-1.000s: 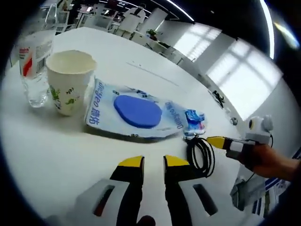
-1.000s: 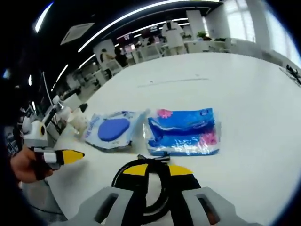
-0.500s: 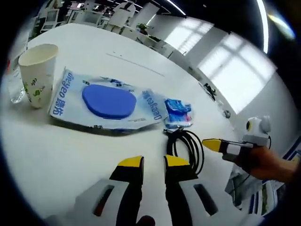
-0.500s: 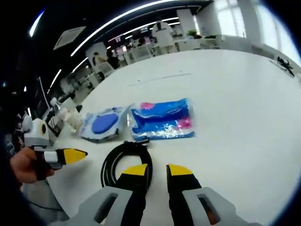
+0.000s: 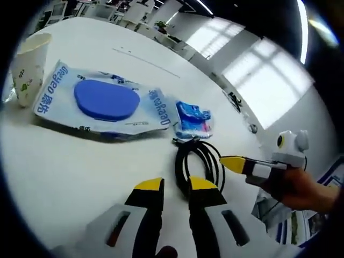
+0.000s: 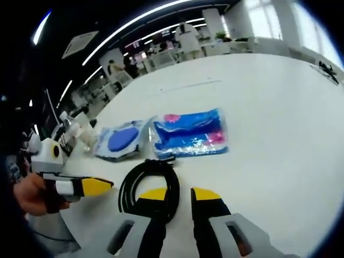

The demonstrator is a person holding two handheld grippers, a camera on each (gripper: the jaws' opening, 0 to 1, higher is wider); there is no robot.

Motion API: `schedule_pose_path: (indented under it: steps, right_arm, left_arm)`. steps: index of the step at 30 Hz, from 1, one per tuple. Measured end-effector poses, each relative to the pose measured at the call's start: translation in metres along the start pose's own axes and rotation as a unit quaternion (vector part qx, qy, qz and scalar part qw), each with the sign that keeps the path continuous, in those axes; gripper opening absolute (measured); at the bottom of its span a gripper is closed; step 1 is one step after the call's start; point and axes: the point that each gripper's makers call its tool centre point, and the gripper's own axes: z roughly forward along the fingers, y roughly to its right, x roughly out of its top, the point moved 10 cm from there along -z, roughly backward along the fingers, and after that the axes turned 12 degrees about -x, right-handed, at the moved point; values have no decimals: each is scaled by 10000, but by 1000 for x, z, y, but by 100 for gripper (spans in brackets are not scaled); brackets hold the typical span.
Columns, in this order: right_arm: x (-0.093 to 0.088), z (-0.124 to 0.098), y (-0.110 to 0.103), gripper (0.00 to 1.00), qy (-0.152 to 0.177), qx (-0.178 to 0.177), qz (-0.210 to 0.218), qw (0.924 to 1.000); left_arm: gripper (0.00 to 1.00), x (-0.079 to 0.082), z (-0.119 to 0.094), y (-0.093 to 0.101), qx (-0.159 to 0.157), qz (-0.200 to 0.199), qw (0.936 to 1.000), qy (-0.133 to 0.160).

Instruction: Arrange the tabletop items into an orderly group along one side of the table until the central work area is clear of visible clutter.

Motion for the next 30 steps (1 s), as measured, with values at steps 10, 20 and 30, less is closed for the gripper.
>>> schedule_pose_path:
  steps: [10, 20, 30]
  right_arm:
    - [-5, -5, 0, 12, -71, 36, 42, 10000]
    - [-7, 3, -3, 4, -108, 127, -164, 9997]
    - [-10, 8, -16, 4, -156, 244, -203, 9994]
  left_arm:
    - [10, -8, 17, 3, -123, -146, 9998, -102]
    - [3, -8, 19, -1, -1, -92, 9996, -249]
    - [3, -3, 2, -7, 161, -17, 9997, -201]
